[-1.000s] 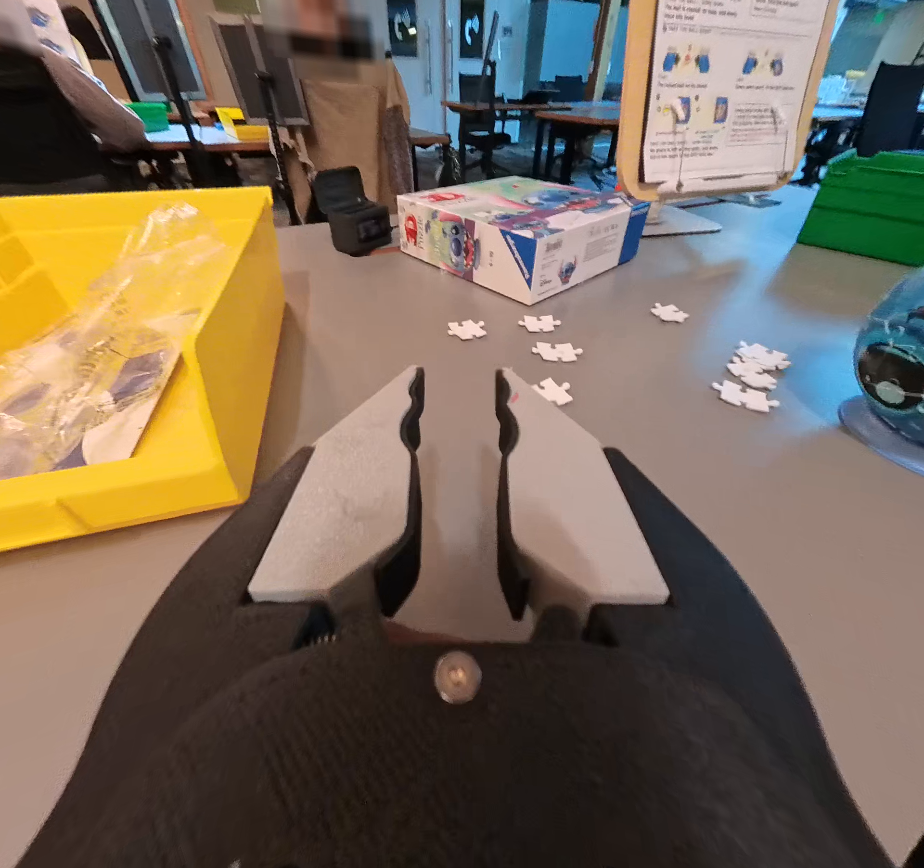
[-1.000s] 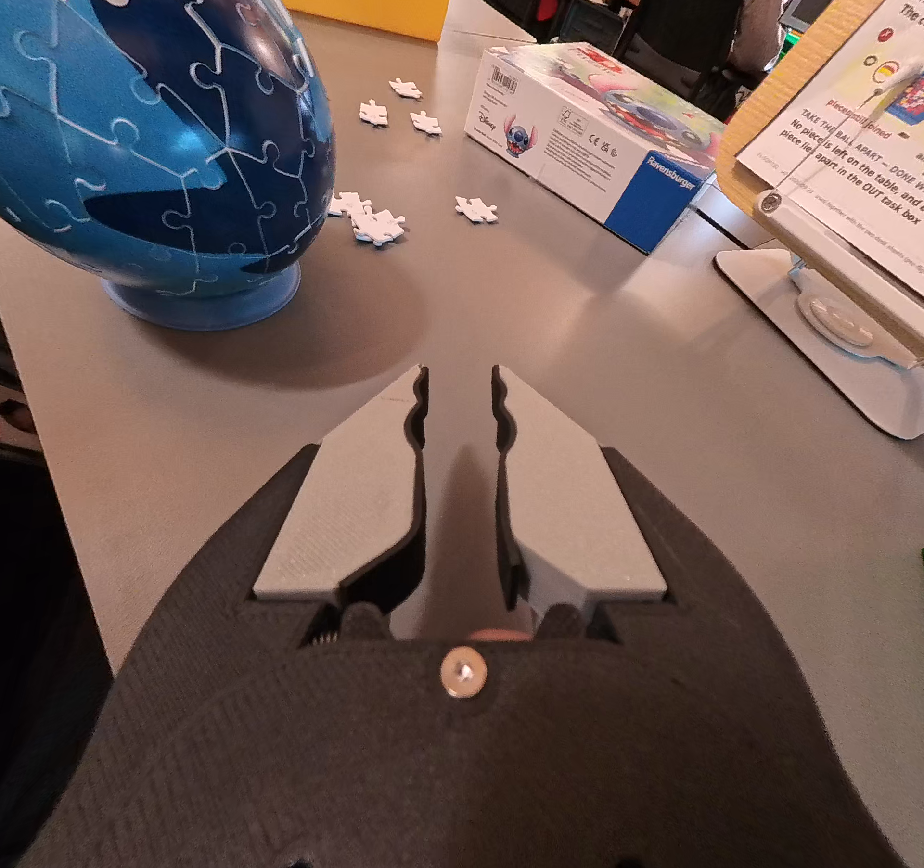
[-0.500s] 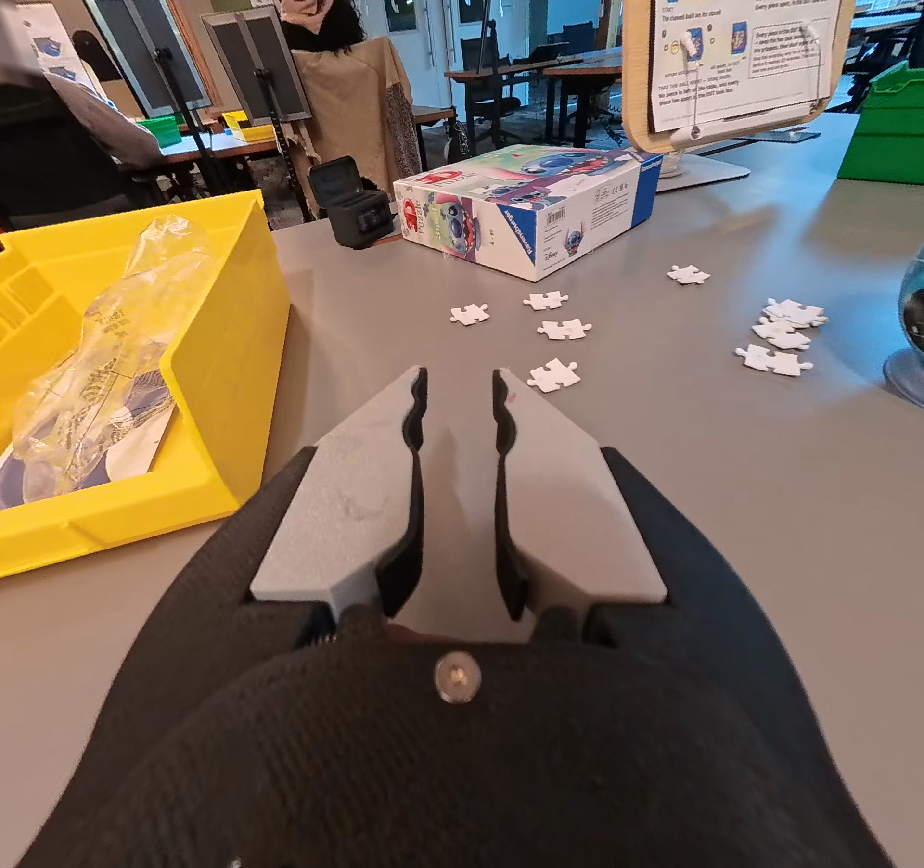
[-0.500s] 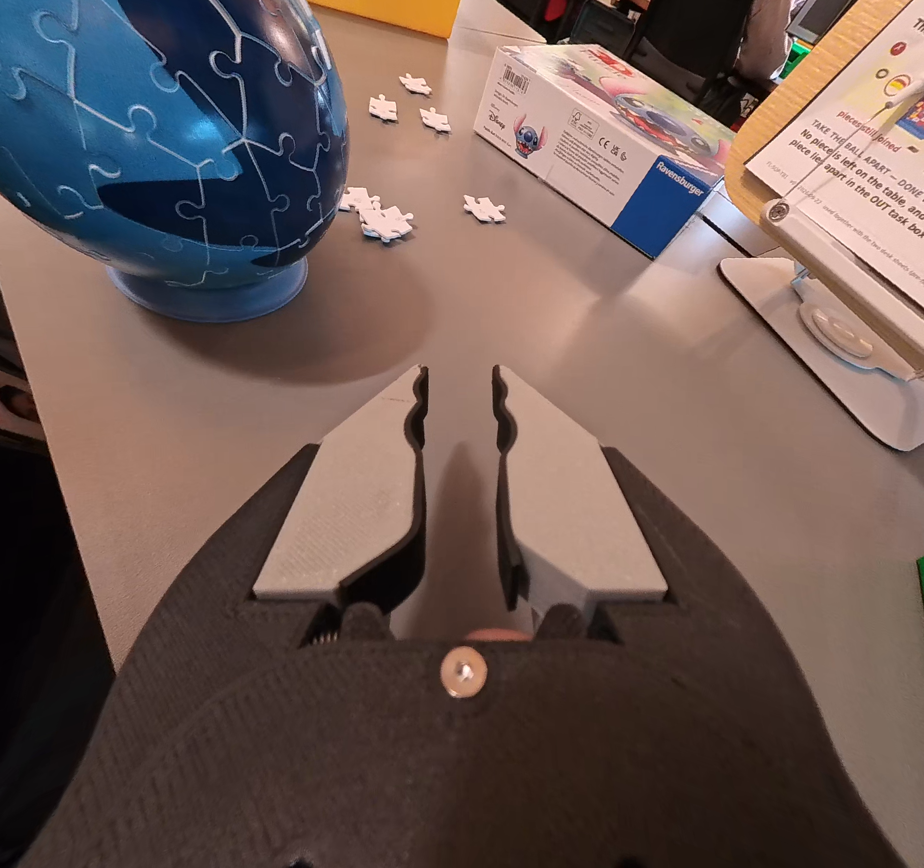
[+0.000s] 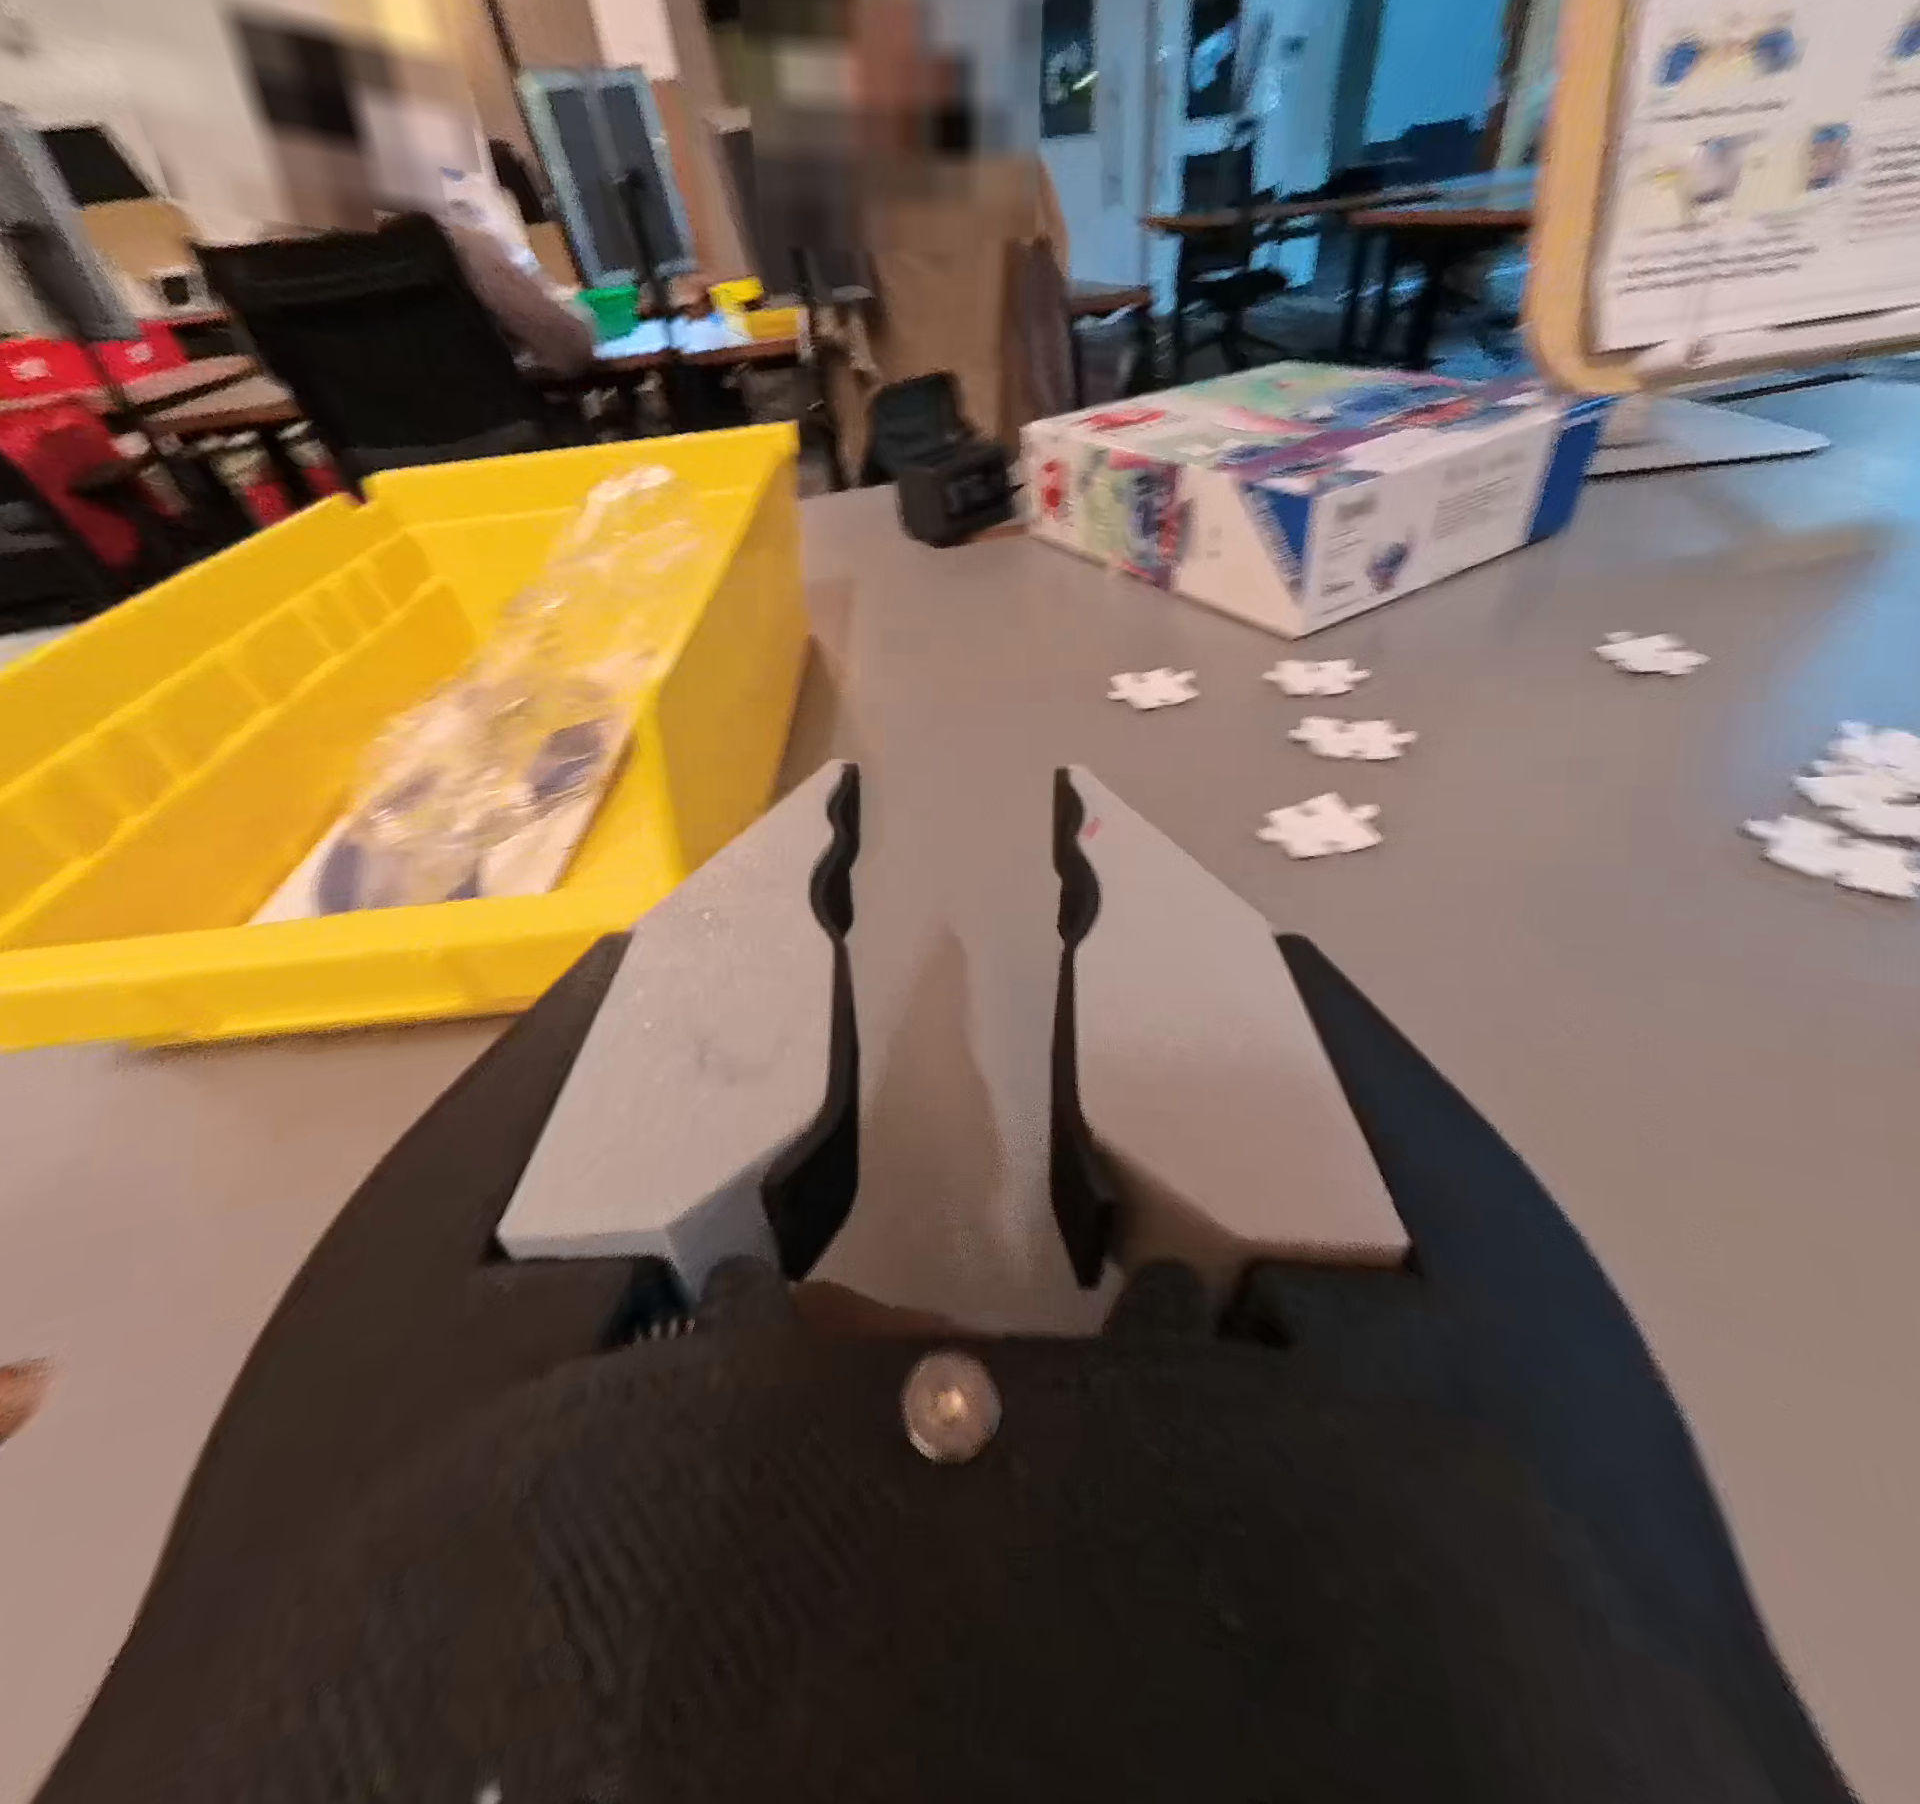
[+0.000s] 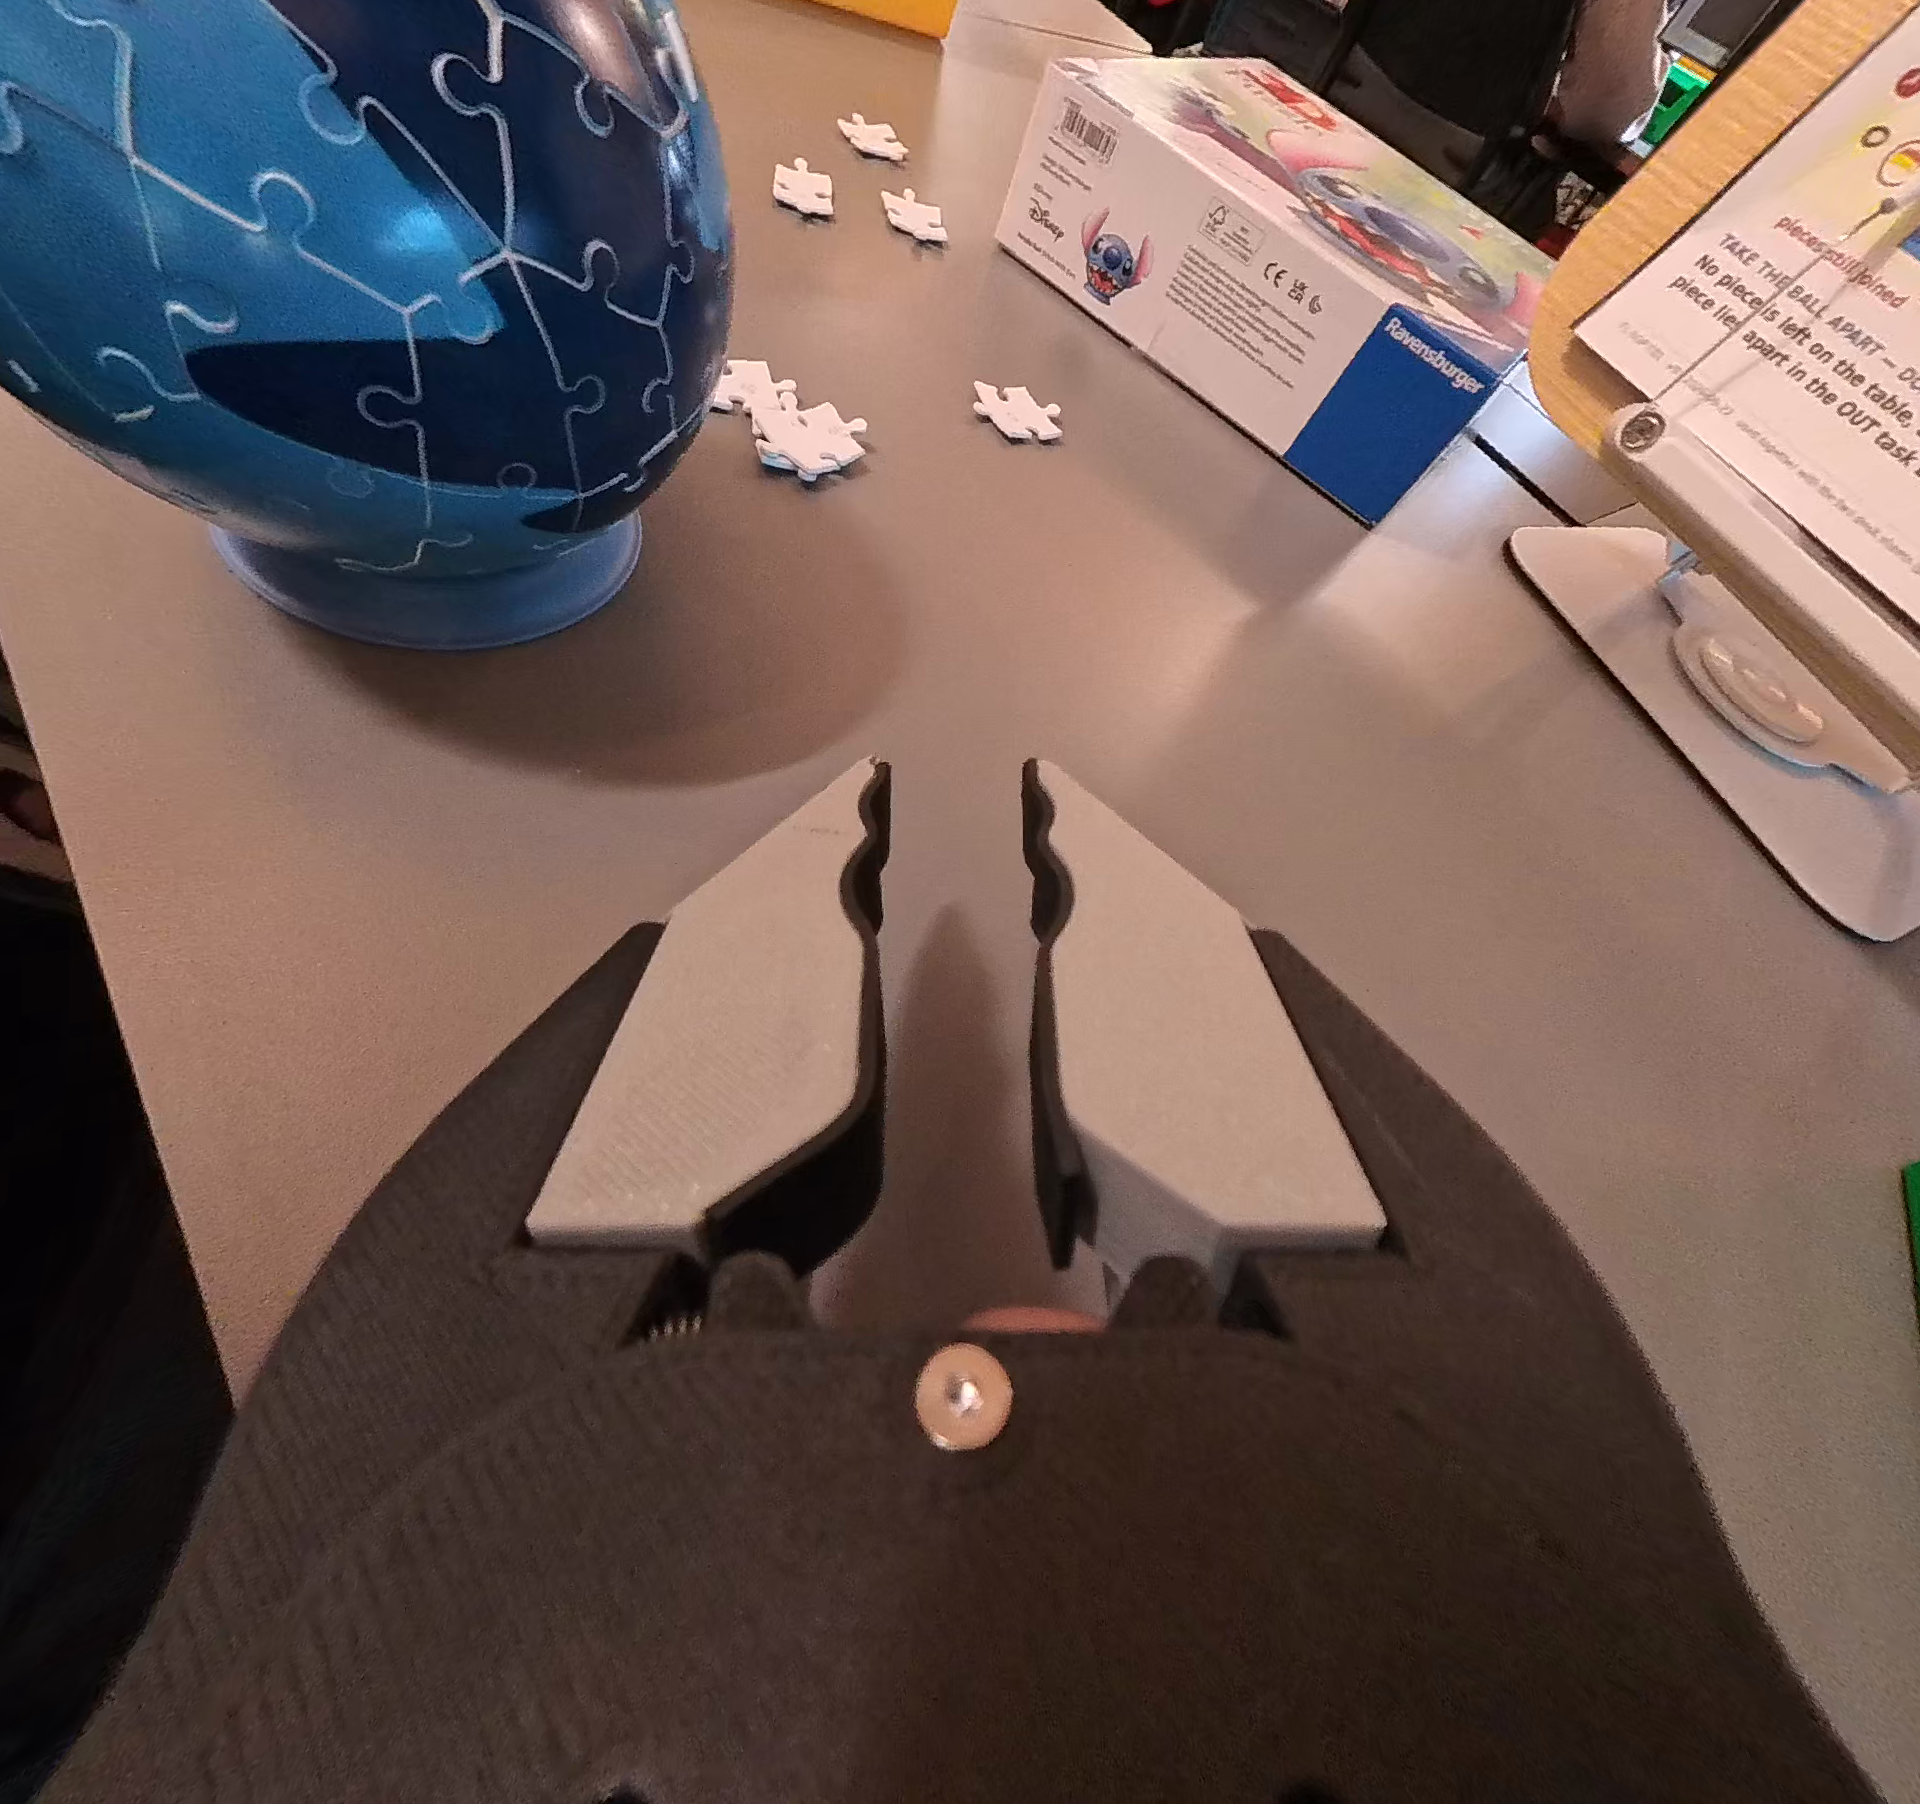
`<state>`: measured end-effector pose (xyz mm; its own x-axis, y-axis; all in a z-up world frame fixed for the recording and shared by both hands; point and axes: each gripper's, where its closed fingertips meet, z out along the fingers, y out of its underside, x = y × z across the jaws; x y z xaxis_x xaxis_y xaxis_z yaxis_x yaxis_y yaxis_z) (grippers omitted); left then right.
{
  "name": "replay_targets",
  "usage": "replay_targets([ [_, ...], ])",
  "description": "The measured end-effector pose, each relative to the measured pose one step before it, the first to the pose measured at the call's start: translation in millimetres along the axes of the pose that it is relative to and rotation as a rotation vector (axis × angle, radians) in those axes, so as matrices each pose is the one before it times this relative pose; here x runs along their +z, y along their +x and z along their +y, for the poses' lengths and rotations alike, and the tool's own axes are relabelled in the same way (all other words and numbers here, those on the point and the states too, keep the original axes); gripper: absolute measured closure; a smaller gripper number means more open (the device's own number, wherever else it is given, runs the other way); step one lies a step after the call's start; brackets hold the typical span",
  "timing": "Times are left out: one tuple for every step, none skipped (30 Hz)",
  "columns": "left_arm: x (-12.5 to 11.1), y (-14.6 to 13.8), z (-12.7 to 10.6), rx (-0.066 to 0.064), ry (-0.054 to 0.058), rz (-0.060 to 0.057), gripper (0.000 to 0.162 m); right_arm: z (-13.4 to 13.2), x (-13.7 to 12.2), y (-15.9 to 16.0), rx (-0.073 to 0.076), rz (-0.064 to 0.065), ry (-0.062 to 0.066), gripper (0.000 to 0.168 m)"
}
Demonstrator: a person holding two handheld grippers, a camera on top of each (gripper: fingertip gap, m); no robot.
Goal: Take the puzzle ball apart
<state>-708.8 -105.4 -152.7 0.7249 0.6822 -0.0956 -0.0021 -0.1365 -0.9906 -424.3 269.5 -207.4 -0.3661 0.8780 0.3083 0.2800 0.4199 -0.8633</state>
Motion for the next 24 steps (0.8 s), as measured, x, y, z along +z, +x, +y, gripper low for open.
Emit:
replay_targets([
  [-1.39, -13.51, 4.46, -0.0076, -0.0448, -0.0365, 0.12, 0.33, 0.42, -1.23, -0.0073, -0.0044, -0.0033, 0.147],
  [1.56, -10.8, 5.43, -0.0157, -0.0534, -0.0121, 0.11, 0.6, 0.82, -1.6, -0.0078, -0.0075, -0.0054, 0.148],
  [3.14, -11.1, 2.54, -0.0102, -0.0434, -0.0116, 0.103, 0.54, 1.15, -1.51, -0.0082, -0.0083, -0.0058, 0.148],
  [3.45, -13.74, -3.02, 0.0038, -0.0105, -0.0316, 0.103, 0.38, 1.37, -1.02, -0.0087, -0.0063, -0.0049, 0.148],
  [4.29, -13.38, -6.86, 0.0102, 0.0151, -0.0349, 0.104, 0.15, 1.62, -0.54, -0.0081, -0.0044, -0.0043, 0.148],
  [6.56, -8.8, -5.64, 0.0025, 0.0087, -0.0091, 0.107, 0.13, 1.6, -0.28, -0.0055, -0.0036, -0.004, 0.148],
  [8.57, -2.6, -0.59, -0.0095, -0.0224, 0.0238, 0.11, 0.06, 1.23, 0.16, -0.0012, -0.0022, -0.003, 0.148],
  [9.81, 1.14, 5.32, -0.0189, -0.0566, 0.0378, 0.107, 0.0, 0.64, 0.57, 0.0019, 0.0005, -0.0009, 0.148],
  [9.41, 3.29, 8.03, -0.0256, -0.0688, 0.0378, 0.102, -0.21, 0.0, 0.64, 0.0026, 0.0021, 0.0018, 0.147],
  [7.15, 7.62, 6.62, -0.0283, -0.0511, 0.0529, 0.104, -0.82, -0.59, 0.48, 0.001, 0.0032, 0.0066, 0.147],
  [3.65, 13.46, 4.4, -0.0228, -0.0253, 0.0729, 0.116, -1.36, -1.23, 0.52, -0.0002, 0.0046, 0.0116, 0.147],
  [1.31, 10.71, 1.44, -0.0146, 0.0031, 0.0355, 0.107, -1.67, -1.41, 0.48, 0.0002, 0.0034, 0.0135, 0.147],
  [-0.84, 6.44, 1.57, 0.0143, 0.0091, -0.0003, 0.11, -1.41, -1.25, 0.23, 0.0019, 0.0005, 0.0121, 0.148],
  [-2.05, 8.93, 2.56, 0.0247, 0.0081, 0.0125, 0.114, -0.94, -0.82, 0.1, 0.0039, -0.0026, 0.0083, 0.148],
  [-2.73, 9.95, 2.02, 0.0071, 0.0128, 0.0208, 0.119, -0.36, -0.27, -0.01, 0.0054, -0.0047, 0.0038, 0.148],
  [-2.68, 10.41, 1.33, -0.0002, 0.0148, 0.0251, 0.122, 0.0, -0.07, -0.12, 0.0052, -0.0053, 0.0004, 0.148],
  [-1.8, 9.49, 1.72, 0.0111, 0.0055, 0.0223, 0.125, 0.11, 0.29, -0.25, 0.0032, -0.0045, -0.0012, 0.148],
  [-1.04, 4.76, 1.65, 0.0323, -0.0078, -0.0015, 0.134, 0.12, 0.23, -0.14, 0.0004, -0.0026, -0.0013, 0.148],
  [-0.85, -2.52, -1.09, 0.0447, -0.002, -0.0421, 0.138, 0.12, 0.29, -0.33, -0.0023, -0.0006, -0.0015, 0.148],
  [-0.51, -5.34, -3.02, 0.0502, 0.0021, -0.0487, 0.132, 0.34, 0.42, -0.31, -0.004, 0.0, -0.0027, 0.148],
  [1.59, -1.35, -1.42, 0.0269, -0.015, -0.0148, 0.128, 0.31, 0.31, -0.39, -0.005, 0.0014, -0.0031, 0.148],
  [3.39, 2.11, -0.75, -0.004, -0.0191, 0.008, 0.132, 0.28, 0.24, -0.11, -0.0052, 0.003, -0.0024, 0.147],
  [4.28, 4.02, -0.54, -0.0125, -0.0153, 0.0135, 0.136, 0.1, 0.16, -0.03, -0.0049, 0.0038, -0.0016, 0.147],
  [4.72, 7.29, 2.02, 0.0021, -0.0274, 0.028, 0.135, 0.14, 0.06, -0.04, -0.0043, 0.0037, -0.0014, 0.147],
])
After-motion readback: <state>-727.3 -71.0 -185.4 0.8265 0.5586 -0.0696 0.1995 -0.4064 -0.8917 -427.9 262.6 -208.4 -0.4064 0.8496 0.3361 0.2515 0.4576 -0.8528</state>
